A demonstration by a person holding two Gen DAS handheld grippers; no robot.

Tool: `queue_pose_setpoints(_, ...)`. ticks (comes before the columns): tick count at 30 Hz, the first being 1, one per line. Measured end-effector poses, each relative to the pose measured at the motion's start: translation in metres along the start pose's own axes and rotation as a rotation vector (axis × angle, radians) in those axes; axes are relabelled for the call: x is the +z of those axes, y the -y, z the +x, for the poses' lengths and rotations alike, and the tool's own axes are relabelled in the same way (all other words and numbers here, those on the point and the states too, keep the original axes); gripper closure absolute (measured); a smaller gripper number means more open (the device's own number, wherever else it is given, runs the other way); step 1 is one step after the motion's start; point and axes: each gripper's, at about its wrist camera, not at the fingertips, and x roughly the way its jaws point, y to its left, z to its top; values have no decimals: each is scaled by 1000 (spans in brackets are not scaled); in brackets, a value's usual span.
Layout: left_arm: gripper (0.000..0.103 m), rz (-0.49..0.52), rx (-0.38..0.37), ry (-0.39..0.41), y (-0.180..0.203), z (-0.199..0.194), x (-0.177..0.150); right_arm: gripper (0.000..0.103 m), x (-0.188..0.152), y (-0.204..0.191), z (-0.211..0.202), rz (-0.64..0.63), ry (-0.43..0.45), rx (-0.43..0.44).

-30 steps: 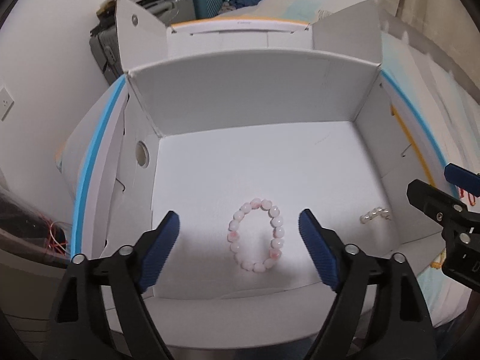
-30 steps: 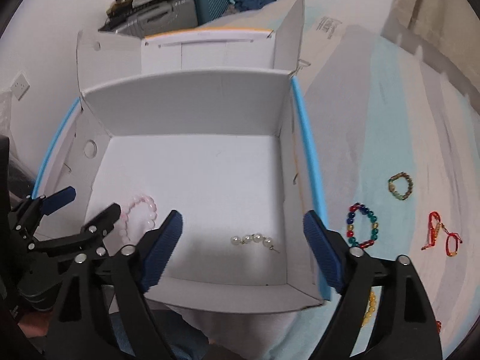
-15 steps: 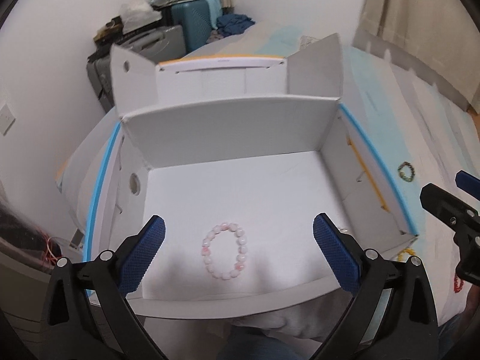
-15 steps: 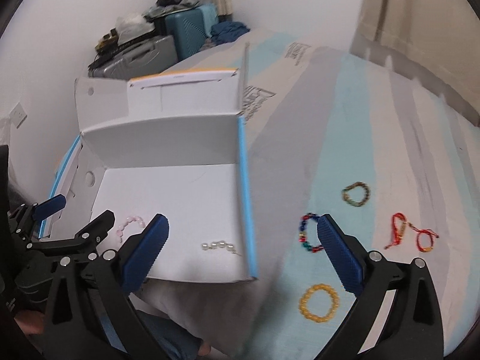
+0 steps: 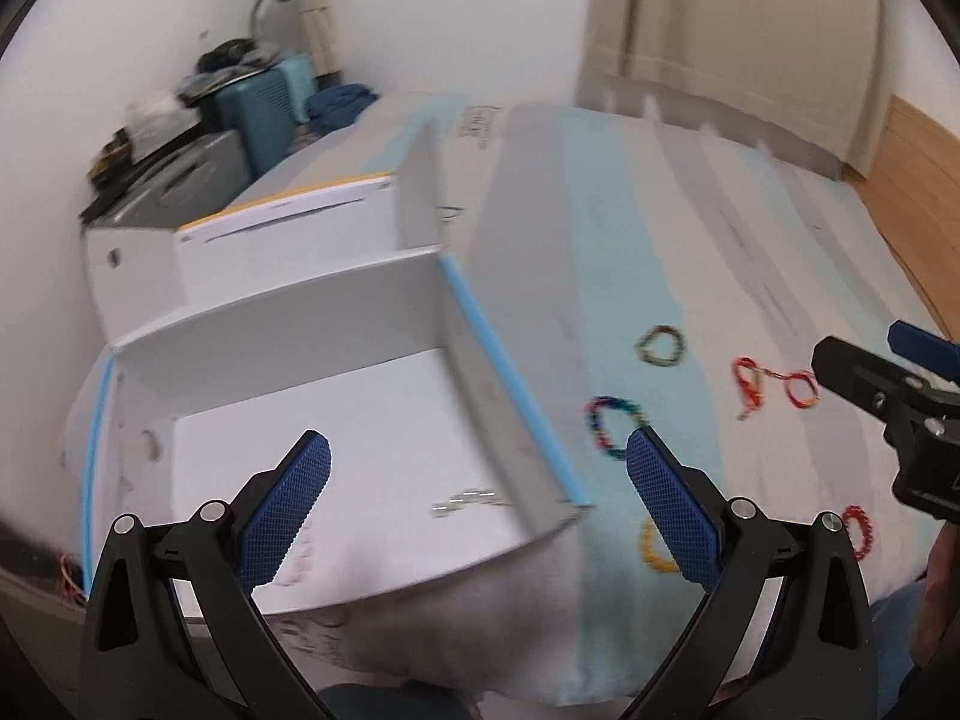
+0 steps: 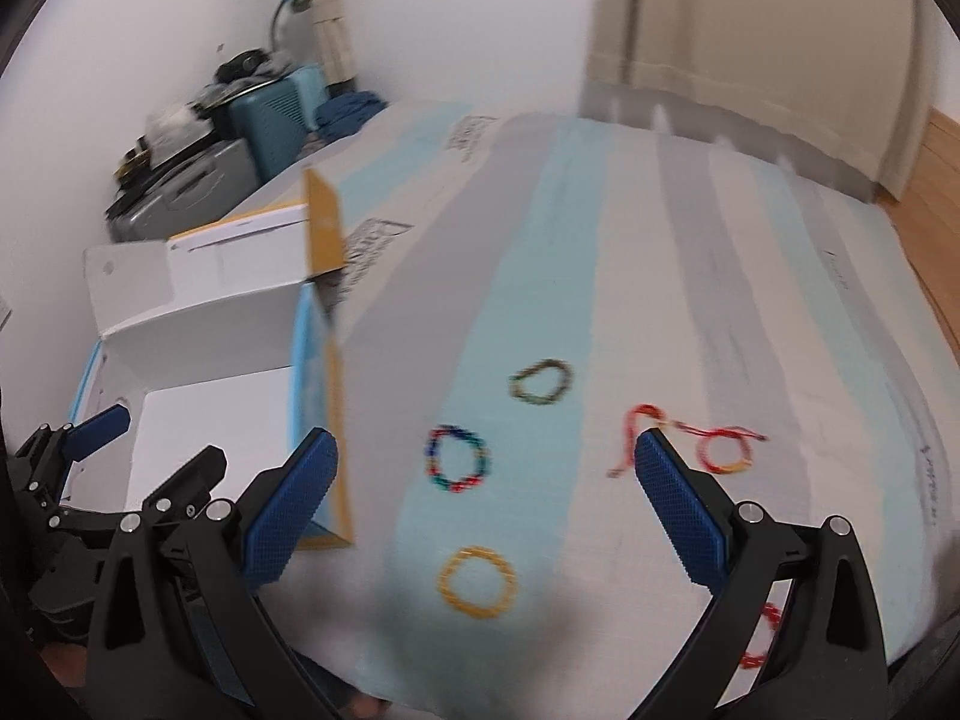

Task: Organize jewelry
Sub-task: 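Move both open tools back over the remaining bracelets, then grasp the yellow bracelet with the left tool while the right tool grasps the red bracelet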

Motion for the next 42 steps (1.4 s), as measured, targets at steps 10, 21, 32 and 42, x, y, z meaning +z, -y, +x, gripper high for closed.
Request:
queue_pose_setpoints(10, 6, 117, -117, 22, 96, -1, 0, 8, -23, 97, -30, 96, 20, -108)
queue_pose_setpoints(21, 6, 195, -207, -8, 159, 22, -20, 8, -68, 174, -28, 165, -21, -177)
queue_pose_setpoints(32, 6, 213, -219, -79, 171, 66, -54, 8, -129, 218, 17, 213, -129, -205)
queue_pose_setpoints(42, 6, 204, -200, -143, 165, 108, -81, 8, -173, 235, 56, 239, -231, -205)
